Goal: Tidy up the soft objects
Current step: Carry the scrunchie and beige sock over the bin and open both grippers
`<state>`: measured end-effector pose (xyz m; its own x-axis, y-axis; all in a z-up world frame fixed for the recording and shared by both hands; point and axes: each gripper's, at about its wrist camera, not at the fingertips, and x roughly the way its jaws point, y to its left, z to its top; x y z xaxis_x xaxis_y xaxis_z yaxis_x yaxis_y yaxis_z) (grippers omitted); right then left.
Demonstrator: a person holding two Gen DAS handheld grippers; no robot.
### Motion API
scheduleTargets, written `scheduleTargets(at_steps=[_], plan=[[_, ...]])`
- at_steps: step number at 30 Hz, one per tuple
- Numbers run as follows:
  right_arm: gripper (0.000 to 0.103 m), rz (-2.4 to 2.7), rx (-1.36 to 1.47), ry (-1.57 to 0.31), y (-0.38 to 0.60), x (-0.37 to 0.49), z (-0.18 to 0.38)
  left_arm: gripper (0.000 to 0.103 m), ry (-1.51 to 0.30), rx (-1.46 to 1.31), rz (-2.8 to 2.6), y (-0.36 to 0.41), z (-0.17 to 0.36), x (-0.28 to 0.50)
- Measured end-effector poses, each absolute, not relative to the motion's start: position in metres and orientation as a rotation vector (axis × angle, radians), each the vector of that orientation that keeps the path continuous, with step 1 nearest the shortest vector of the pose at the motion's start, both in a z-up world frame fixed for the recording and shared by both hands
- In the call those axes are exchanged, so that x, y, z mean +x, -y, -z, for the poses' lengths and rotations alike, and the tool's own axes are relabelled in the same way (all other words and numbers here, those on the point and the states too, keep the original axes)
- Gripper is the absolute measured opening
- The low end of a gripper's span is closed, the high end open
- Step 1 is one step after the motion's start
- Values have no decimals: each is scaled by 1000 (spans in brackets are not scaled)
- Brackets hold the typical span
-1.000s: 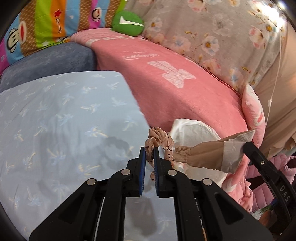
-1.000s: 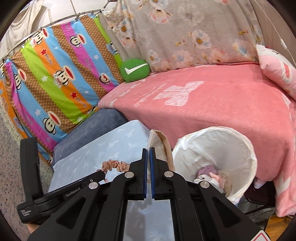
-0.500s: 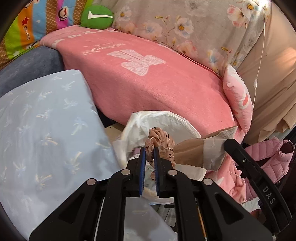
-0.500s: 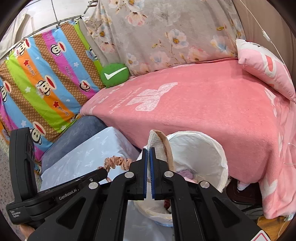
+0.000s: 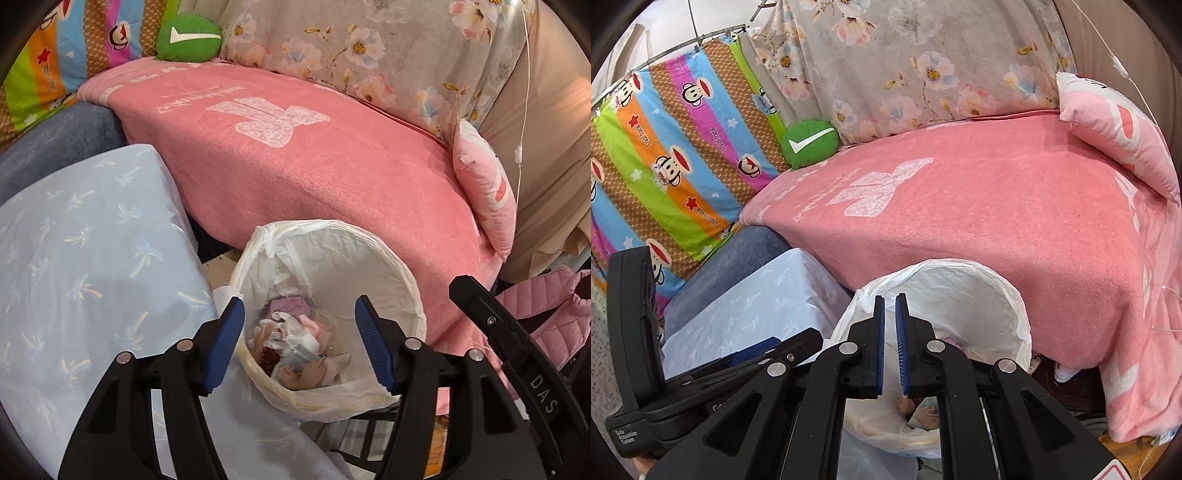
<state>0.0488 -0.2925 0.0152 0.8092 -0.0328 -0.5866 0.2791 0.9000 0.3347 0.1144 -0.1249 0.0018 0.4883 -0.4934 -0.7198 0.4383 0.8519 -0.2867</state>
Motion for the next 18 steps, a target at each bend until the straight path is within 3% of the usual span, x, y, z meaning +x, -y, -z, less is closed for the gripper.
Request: scheduleTargets(at_steps=[12, 18], plan=[[38, 177, 303, -699, 270, 36, -4, 63, -869, -9, 456, 97, 3, 100], [48, 184, 223, -732, 254, 25, 3, 79, -872, -13, 412, 82, 9, 91]])
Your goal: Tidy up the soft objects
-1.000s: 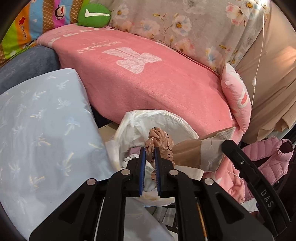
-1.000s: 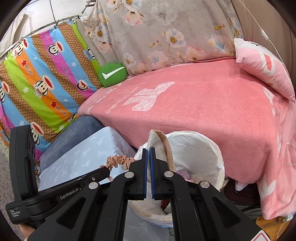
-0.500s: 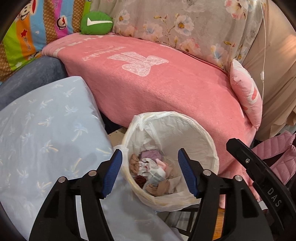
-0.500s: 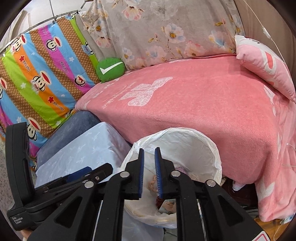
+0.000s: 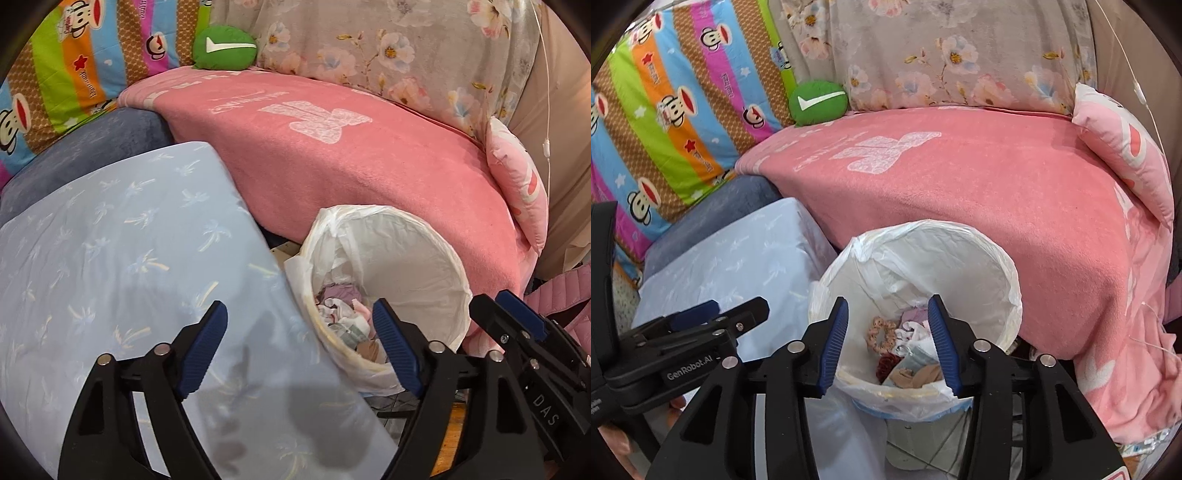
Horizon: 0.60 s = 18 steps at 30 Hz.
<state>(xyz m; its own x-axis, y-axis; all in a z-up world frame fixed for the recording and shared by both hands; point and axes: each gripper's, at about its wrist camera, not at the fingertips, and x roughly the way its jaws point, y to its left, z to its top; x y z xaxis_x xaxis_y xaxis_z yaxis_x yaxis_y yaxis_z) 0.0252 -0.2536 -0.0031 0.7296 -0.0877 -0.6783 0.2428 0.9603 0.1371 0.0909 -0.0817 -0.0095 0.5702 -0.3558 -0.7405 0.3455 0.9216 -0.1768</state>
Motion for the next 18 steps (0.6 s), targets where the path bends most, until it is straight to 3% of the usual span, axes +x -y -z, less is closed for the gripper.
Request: scheduleTargets(at_steps=[7, 18], plan=[[67, 234, 118, -736, 241, 14, 11, 87, -847, 33, 350, 70, 15, 78], [78, 256, 89, -774, 234, 7, 25, 92, -862, 41, 311, 58, 27, 68]])
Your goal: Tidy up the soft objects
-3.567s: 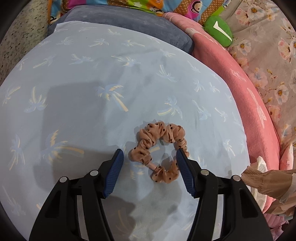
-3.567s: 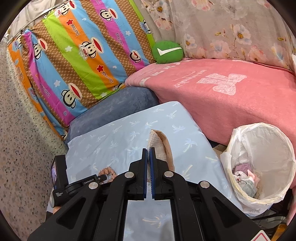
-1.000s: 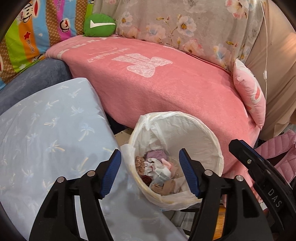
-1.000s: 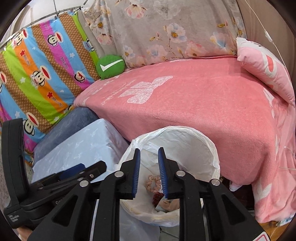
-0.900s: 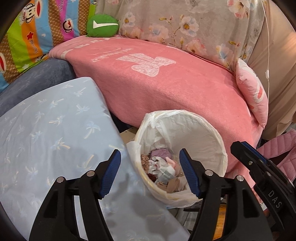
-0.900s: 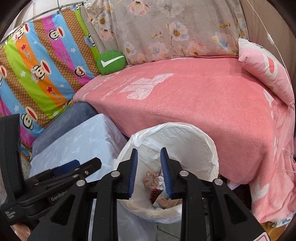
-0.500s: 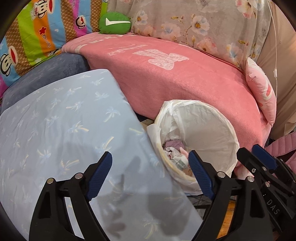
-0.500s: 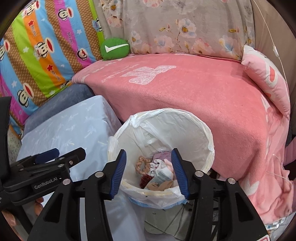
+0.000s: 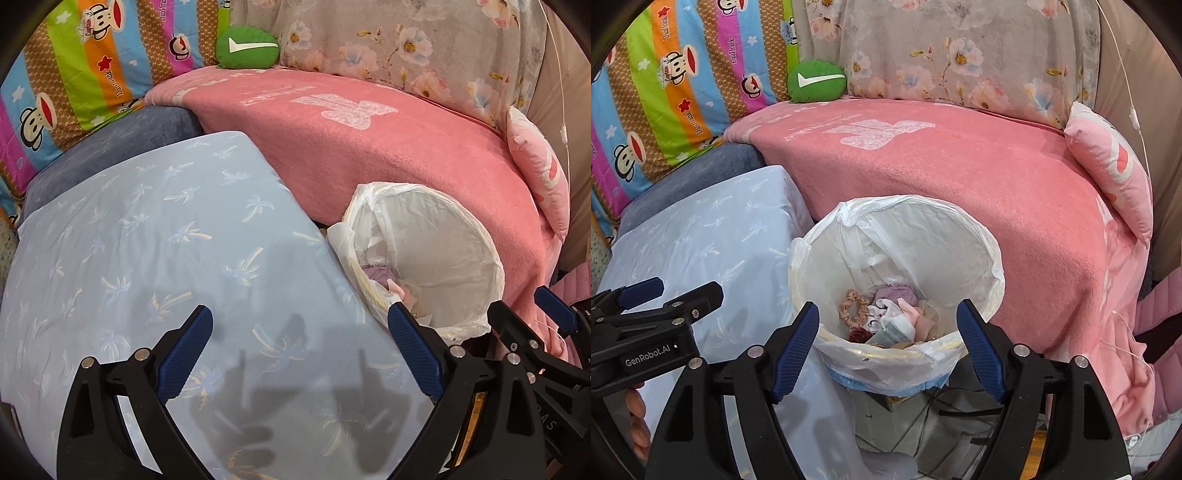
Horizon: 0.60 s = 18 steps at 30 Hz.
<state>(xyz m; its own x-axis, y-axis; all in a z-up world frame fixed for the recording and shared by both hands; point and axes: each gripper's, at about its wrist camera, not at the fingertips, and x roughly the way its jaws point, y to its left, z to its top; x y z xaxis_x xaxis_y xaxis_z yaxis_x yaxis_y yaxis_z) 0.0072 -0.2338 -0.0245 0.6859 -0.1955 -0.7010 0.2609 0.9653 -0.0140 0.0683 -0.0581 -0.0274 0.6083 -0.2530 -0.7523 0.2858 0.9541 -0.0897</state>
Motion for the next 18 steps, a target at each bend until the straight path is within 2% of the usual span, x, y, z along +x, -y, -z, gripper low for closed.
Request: scheduleTargets(at_steps=[2, 3, 9, 11, 18], plan=[[80, 260, 91, -779, 234, 6, 26, 93, -863, 45, 300, 57, 29, 66], [85, 262, 96, -785, 234, 6, 27, 93, -864, 47, 296, 57, 30, 65], [89, 274, 102, -796, 235, 1, 32, 94, -866, 40, 289, 54, 31, 59], [98, 278, 104, -795, 236, -1, 32, 94, -863, 40, 287, 54, 30, 57], [98, 295, 78, -797, 236, -6, 33, 94, -872, 30, 276, 55, 31, 54]])
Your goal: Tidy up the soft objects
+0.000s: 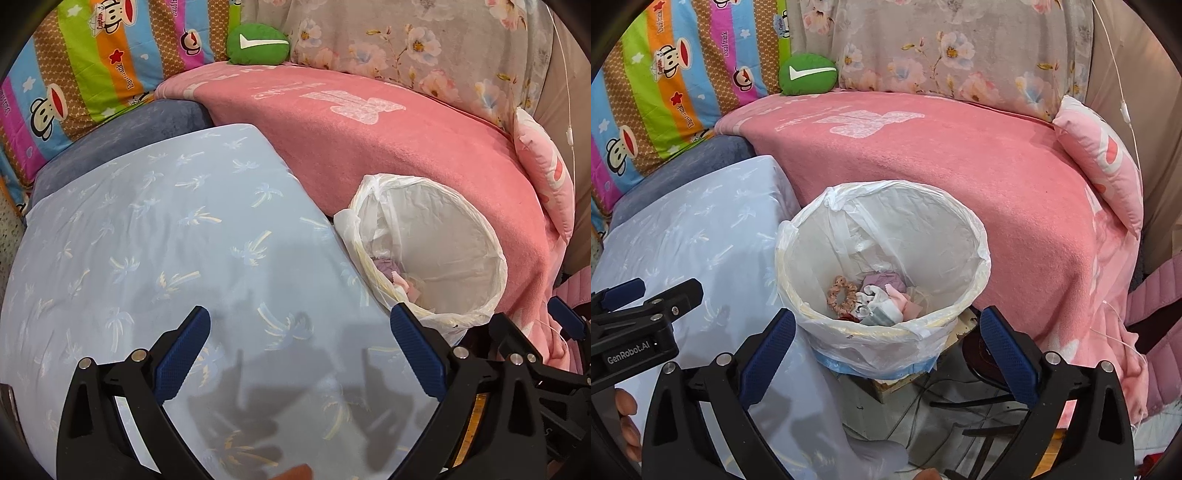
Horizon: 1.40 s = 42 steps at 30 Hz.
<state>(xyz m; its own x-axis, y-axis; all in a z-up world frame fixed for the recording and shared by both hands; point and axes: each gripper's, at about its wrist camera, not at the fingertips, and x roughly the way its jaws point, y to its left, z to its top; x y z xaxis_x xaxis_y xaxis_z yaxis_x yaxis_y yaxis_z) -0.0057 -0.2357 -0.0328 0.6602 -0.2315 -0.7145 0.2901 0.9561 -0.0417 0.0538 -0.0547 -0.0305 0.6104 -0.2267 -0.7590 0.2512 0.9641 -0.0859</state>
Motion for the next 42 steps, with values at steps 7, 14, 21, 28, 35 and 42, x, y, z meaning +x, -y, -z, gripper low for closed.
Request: scheduleTargets(at_steps=[7, 14, 21, 28, 35, 42], plan=[[98, 308, 75, -792, 236, -9, 31, 94, -861, 34, 257, 54, 29, 49], [98, 315, 65, -786, 235, -10, 27, 94, -860, 43, 252, 55, 28, 47], [98, 320, 57, -789, 235, -12, 27, 94, -870, 42, 241, 56, 29, 45], [98, 324, 48, -791, 235, -11, 28, 94, -870, 58, 239, 57, 28, 45], [98, 325, 44, -787, 236, -13, 27, 94, -874, 58, 222, 59, 28, 44], [98, 322, 41, -788, 236, -12, 26, 94, -872, 62, 210, 59, 27, 43]])
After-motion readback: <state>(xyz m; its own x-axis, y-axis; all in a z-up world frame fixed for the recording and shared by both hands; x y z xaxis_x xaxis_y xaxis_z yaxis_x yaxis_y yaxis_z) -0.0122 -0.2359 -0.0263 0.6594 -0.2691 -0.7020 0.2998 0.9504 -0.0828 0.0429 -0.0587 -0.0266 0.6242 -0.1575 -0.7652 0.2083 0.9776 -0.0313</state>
